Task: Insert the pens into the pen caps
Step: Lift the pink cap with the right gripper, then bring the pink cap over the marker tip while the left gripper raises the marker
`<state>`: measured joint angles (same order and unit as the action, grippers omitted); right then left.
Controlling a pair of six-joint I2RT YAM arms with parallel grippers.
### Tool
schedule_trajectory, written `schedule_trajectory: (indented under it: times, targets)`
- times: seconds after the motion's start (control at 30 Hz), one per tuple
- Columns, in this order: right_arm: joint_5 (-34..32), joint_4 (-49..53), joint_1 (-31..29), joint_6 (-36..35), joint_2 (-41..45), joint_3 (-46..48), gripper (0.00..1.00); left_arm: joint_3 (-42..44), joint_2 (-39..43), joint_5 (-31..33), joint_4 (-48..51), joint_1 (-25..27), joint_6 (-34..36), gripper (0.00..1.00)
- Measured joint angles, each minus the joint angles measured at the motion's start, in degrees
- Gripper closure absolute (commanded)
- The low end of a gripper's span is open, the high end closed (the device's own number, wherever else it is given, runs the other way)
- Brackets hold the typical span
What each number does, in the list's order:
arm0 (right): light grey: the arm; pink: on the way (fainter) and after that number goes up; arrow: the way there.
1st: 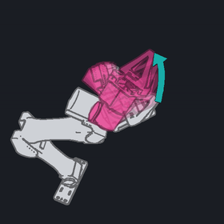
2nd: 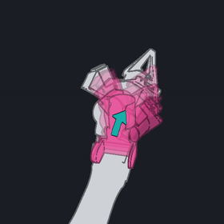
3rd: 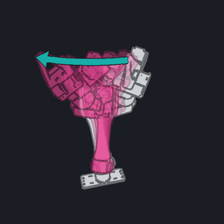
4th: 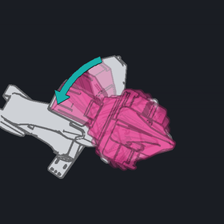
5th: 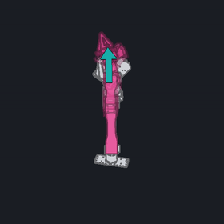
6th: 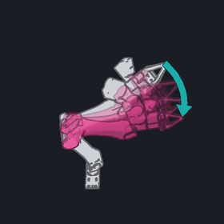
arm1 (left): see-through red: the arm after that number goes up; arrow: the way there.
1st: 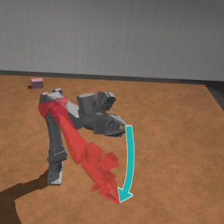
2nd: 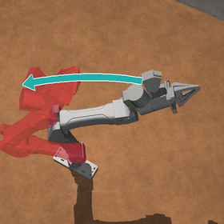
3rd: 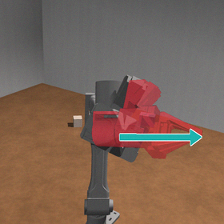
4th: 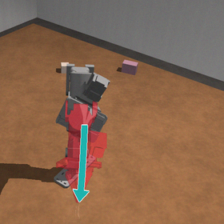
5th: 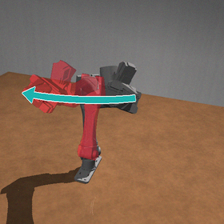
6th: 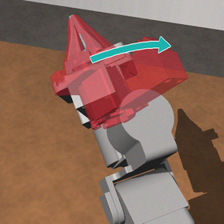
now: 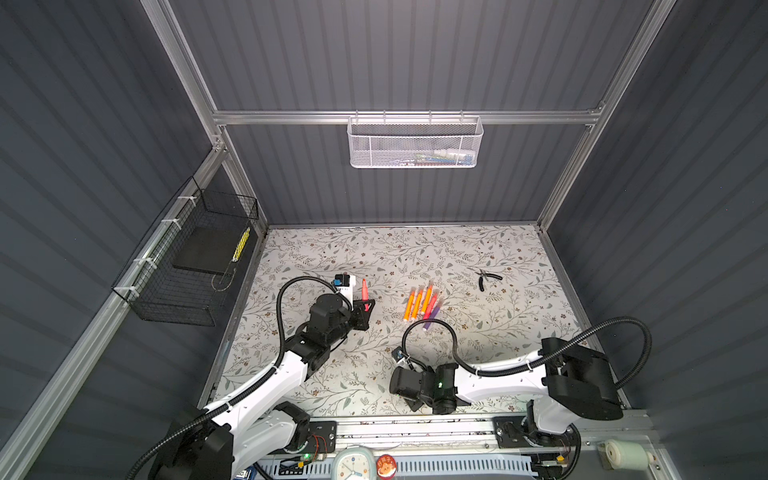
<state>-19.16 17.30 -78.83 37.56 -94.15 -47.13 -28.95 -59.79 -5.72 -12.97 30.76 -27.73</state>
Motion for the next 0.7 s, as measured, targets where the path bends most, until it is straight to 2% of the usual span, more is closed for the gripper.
schedule_trajectory:
  times: [0.17,0.27,0.43,0.5,0.57,0.7]
  targets:
    - [0.3,-2.8,1.1,0.0,5.6,3.8,0.81,1.6,0.5,-1.6,-2.2,0.0,-0.2,1.00]
    - [0.9,-6.2,3.9,-0.1,14.0,7.3,0.82,3.0,0.8,-3.4,-4.4,0.0,-0.5,1.00]
    - [1.3,-13.2,12.5,0.7,30.3,13.4,0.86,4.3,-0.2,-6.6,-9.1,1.2,-1.2,1.00]
    - [1.4,-14.8,15.7,1.1,35.6,15.1,0.86,4.3,-1.9,-8.3,-11.9,2.6,-1.2,1.00]
    - [1.5,-16.1,18.7,1.5,39.5,15.6,0.91,4.3,-3.6,-9.9,-14.8,5.1,-1.0,1.00]
    - [2.6,-19.7,23.8,1.7,42.6,15.1,0.99,4.3,-6.9,-13.6,-20.0,11.2,0.8,1.00]
